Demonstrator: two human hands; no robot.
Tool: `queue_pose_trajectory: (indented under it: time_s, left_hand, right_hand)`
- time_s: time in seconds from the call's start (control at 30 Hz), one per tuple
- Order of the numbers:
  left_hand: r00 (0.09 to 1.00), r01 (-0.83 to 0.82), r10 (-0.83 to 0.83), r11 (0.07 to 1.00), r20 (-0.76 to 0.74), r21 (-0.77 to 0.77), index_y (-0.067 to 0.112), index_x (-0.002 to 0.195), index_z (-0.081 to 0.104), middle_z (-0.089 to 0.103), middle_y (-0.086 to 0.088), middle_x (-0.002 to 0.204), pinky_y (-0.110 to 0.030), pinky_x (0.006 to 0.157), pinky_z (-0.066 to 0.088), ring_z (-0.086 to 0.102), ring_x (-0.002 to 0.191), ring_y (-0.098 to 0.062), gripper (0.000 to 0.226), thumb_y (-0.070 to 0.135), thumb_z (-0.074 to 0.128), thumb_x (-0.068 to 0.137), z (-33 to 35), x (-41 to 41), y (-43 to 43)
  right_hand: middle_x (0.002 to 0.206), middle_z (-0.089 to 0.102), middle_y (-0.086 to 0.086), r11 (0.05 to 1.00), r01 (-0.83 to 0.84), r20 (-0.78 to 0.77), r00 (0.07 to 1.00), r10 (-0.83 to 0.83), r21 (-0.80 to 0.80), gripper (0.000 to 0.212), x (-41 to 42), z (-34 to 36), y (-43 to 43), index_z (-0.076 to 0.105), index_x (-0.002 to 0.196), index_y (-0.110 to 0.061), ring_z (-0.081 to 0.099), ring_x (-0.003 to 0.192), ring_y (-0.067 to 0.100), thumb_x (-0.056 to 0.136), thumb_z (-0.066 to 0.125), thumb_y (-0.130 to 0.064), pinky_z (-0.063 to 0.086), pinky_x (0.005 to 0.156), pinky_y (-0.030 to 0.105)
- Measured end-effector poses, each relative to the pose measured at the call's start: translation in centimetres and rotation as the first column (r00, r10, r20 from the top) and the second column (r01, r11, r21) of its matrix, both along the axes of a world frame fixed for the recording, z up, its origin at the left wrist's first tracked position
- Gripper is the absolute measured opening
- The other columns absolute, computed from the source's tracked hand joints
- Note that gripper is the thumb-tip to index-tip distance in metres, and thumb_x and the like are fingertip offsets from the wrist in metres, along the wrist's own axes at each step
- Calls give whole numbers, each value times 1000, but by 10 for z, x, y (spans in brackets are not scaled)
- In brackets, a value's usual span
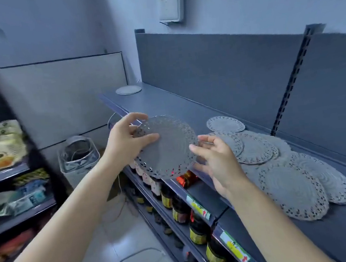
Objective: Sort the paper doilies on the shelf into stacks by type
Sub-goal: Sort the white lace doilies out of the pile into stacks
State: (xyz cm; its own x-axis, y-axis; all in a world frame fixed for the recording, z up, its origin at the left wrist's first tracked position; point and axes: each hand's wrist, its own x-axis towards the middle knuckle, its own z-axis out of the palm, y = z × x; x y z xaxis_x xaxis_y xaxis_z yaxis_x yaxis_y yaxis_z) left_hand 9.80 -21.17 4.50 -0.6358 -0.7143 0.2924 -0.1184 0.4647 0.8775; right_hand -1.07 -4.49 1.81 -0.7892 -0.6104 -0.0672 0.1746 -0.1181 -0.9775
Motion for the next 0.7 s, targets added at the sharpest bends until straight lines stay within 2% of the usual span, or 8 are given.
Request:
queue_pose_trajectory:
  time_s: [0.1,0.23,0.3,0.4,0.47,0.57,0.63,0.7]
  left_hand:
    - [992,-96,102,992,69,-78,24,107,64,61,4,96,-28,78,47,56,87,-13,44,23,85,68,-4,23,-68]
    - [981,-103,117,990,153,-96,20,123,61,62,4,122,-35,100,44,56,111,-13,47,30,75,79,-7,33,-172]
    - [977,-96,108,993,183,-73,18,124,62,64,4,121,-35,99,46,58,111,-14,45,29,72,82,-10,27,-193]
    - [982,-71,75,997,173,-29,18,120,62,66,5,112,-27,89,46,60,104,-12,46,21,77,76,-11,14,-248]
    - [988,-54,50,998,145,28,20,116,61,65,5,109,-23,84,43,59,100,-10,49,17,81,72,-14,-3,-281]
    - [990,-44,35,997,135,64,20,118,59,62,4,113,-28,93,46,58,104,-11,57,19,85,67,-22,-39,-326]
    - [984,-40,33,999,176,36,21,120,58,58,5,115,-28,94,43,55,108,-11,61,21,86,65,-26,-64,-354]
    - [980,-39,32,999,199,34,22,123,57,57,5,117,-24,89,39,52,108,-10,65,22,86,65,-26,-88,-384]
  right_hand:
    - [118,58,5,998,-59,27,998,59,-19,29,25,-6,-71,56,110,-16,63,96,18,85,65,-3,52,92,46]
    - [117,61,3,999,-27,36,999,28,-47,25,37,-1,-172,60,109,-15,63,106,19,87,64,-4,52,94,41]
    - [111,65,4,996,4,62,998,2,-93,21,34,1,-182,61,107,-13,65,102,19,89,60,-2,54,90,36]
    - [100,68,4,993,40,82,996,-31,-114,19,22,4,-232,60,106,-8,67,90,16,90,57,2,55,77,28]
    - [97,67,4,993,46,65,997,-38,-113,19,7,6,-265,59,106,-6,67,86,14,90,56,3,55,75,27]
    - [91,68,2,992,42,28,999,-39,-121,17,-26,7,-315,59,104,-5,68,80,10,89,56,4,56,73,25]
    - [93,68,1,994,31,-21,999,-34,-102,15,-49,7,-349,60,102,-7,69,79,8,89,59,0,56,79,28]
    - [107,66,5,997,27,-66,997,-31,-69,15,-74,7,-385,62,101,-12,66,93,12,87,63,-5,53,91,36]
